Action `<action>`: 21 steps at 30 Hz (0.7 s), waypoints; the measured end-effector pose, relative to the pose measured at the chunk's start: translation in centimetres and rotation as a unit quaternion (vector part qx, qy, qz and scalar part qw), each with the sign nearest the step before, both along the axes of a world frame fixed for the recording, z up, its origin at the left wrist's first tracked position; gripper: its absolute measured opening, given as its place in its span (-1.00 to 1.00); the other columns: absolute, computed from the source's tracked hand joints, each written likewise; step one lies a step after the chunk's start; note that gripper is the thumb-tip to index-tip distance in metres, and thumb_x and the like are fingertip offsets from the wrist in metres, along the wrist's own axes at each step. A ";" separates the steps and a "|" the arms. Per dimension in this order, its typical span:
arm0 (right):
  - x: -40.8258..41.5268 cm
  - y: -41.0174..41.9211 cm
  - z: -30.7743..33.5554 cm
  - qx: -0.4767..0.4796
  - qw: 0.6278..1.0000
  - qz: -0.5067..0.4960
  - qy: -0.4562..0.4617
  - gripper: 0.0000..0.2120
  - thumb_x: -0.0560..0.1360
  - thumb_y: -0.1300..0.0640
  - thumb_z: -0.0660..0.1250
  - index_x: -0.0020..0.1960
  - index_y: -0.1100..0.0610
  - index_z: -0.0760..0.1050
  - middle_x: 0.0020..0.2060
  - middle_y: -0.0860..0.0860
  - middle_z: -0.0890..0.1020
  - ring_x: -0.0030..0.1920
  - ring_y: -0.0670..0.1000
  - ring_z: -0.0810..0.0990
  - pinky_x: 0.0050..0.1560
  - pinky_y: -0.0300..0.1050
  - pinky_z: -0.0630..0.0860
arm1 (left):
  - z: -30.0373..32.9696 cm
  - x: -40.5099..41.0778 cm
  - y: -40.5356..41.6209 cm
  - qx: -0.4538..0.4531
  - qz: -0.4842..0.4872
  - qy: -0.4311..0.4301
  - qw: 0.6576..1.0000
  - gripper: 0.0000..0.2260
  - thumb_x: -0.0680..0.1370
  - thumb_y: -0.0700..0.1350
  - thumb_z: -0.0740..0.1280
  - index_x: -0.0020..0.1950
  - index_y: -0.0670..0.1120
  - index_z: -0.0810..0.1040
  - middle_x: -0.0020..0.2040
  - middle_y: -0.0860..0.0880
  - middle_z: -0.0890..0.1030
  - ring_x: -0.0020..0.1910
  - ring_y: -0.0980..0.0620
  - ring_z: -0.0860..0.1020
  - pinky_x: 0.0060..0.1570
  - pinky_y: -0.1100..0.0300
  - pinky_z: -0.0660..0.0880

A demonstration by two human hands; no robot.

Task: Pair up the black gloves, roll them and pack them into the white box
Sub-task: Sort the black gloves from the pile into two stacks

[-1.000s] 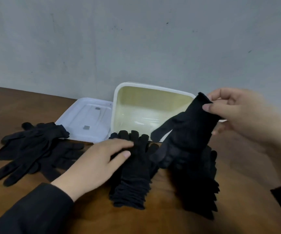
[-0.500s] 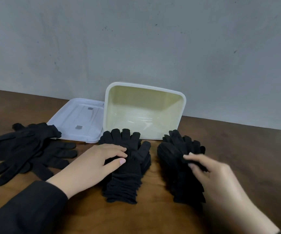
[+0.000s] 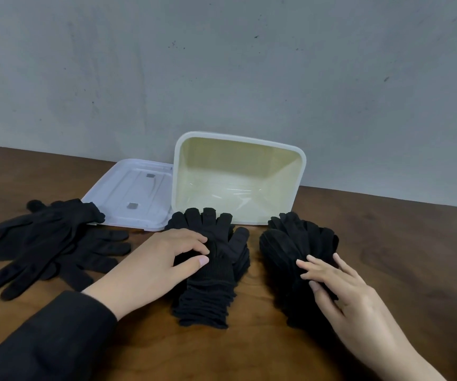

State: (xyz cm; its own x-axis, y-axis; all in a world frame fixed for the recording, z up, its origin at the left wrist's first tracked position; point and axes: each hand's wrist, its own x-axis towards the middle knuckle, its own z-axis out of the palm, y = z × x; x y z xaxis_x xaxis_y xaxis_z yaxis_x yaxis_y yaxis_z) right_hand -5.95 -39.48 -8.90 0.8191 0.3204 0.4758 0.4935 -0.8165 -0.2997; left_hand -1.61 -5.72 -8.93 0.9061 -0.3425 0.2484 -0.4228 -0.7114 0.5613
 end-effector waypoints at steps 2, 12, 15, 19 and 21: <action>-0.3 0.3 0.6 0.006 1.000 0.003 -0.005 -0.77 0.64 -0.04 0.22 0.16 -0.06 0.61 0.27 -0.29 0.56 0.40 -0.26 0.40 0.51 -0.03 0.20 | 0.1 0.0 -0.1 0.001 0.001 0.002 1.000 -0.77 0.59 0.20 0.24 0.18 0.25 0.58 0.25 0.46 0.42 0.30 0.53 0.22 0.19 0.51 0.21; 1.4 12.0 3.1 0.153 0.981 0.091 0.073 -0.74 0.58 -0.03 0.20 0.18 -0.22 0.59 0.09 -0.41 0.60 0.21 -0.40 0.49 0.18 -0.53 0.35 | 0.4 -0.5 -0.1 -0.027 0.011 -0.036 0.999 -0.80 0.64 0.05 0.23 0.17 0.08 0.61 0.09 0.19 0.56 0.09 0.26 0.48 0.16 0.32 0.39; 2.6 14.3 1.5 0.200 0.965 0.104 0.133 -0.73 0.60 -0.01 0.17 0.14 -0.28 0.58 0.08 -0.43 0.61 0.19 -0.41 0.49 0.15 -0.51 0.39 | 0.6 -0.6 1.3 -0.071 0.052 -0.045 0.995 -0.79 0.66 -0.01 0.22 0.20 0.04 0.60 0.08 0.16 0.60 0.10 0.24 0.50 0.18 0.29 0.42; 2.6 14.8 -0.4 0.218 0.952 0.122 0.179 -0.74 0.56 0.01 0.23 0.12 -0.24 0.62 0.12 -0.44 0.59 0.24 -0.41 0.47 0.18 -0.60 0.28 | 0.7 0.6 5.9 -0.057 0.236 -0.123 0.962 -0.83 0.59 0.00 0.32 0.12 0.01 0.62 0.04 0.12 0.61 0.05 0.12 0.54 0.13 0.07 0.49; 2.6 14.8 -0.7 0.235 0.946 0.122 0.185 -0.74 0.55 0.02 0.24 0.11 -0.21 0.64 0.12 -0.43 0.60 0.24 -0.41 0.48 0.19 -0.60 0.28 | 0.6 1.6 8.8 0.028 0.345 -0.118 0.931 -0.75 0.56 0.07 0.33 0.21 0.06 0.58 0.13 0.08 0.58 0.11 0.01 0.51 0.17 0.00 0.46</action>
